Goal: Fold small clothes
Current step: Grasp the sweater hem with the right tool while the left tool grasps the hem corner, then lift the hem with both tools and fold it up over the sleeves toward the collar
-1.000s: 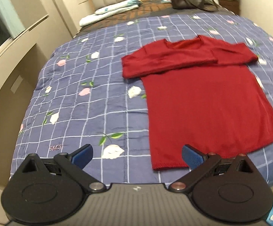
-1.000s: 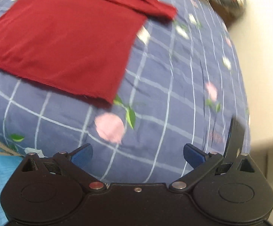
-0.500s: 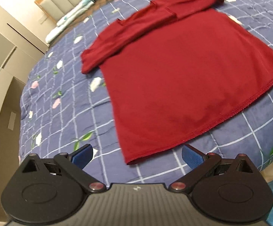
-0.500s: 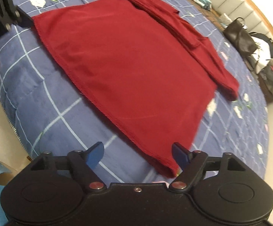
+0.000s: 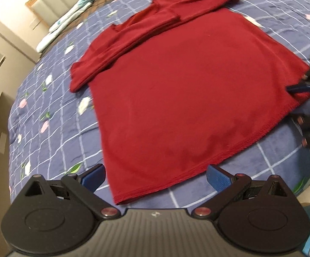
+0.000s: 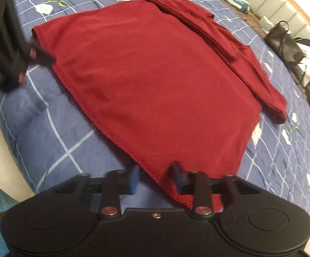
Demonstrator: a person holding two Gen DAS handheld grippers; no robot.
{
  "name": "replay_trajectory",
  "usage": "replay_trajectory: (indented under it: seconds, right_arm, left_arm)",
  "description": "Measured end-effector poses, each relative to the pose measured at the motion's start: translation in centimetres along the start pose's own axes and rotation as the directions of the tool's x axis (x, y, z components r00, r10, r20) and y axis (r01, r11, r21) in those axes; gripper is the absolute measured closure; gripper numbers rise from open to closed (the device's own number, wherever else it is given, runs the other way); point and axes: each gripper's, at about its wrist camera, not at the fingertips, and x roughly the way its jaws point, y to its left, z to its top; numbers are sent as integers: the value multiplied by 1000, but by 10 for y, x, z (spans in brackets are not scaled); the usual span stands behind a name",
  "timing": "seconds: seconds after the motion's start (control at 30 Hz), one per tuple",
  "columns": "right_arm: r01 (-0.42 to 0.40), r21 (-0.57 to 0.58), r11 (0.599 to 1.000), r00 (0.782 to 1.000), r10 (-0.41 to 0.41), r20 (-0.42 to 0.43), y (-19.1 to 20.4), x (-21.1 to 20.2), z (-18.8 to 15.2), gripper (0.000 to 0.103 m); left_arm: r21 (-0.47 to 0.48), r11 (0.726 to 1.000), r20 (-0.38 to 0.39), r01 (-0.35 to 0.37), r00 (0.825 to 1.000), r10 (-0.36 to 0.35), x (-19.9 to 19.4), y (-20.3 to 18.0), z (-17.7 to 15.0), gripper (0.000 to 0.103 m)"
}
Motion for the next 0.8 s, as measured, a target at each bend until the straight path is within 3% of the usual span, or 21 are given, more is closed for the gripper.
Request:
replay_trajectory:
  seconds: [0.07, 0.2, 0.47, 0.6, 0.8]
  right_arm:
    - [-24, 24, 999, 1000, 24, 5, -11, -1, 6, 87]
    - [-109, 117, 987, 994, 108, 12, -37, -11, 19, 91]
    - [-232, 345, 910, 971, 240, 21, -86, -21, 42, 93]
    - [-249, 373, 894, 966, 256, 32, -97, -27, 49, 93]
    - [-247, 344, 906, 967, 256, 22, -99, -31, 53, 93]
  left_arm:
    - [32, 999, 8, 11, 1000, -11, 2, -8, -2, 1]
    - [93, 995, 18, 21, 1000, -23, 7, -21, -4, 1]
    - [136, 991, -1, 1, 1000, -1, 23, -35, 5, 1]
    - [152, 987, -11, -59, 998, 62, 34, -31, 8, 15]
    - [158, 979, -15, -129, 991, 133, 43, -8, 6, 38]
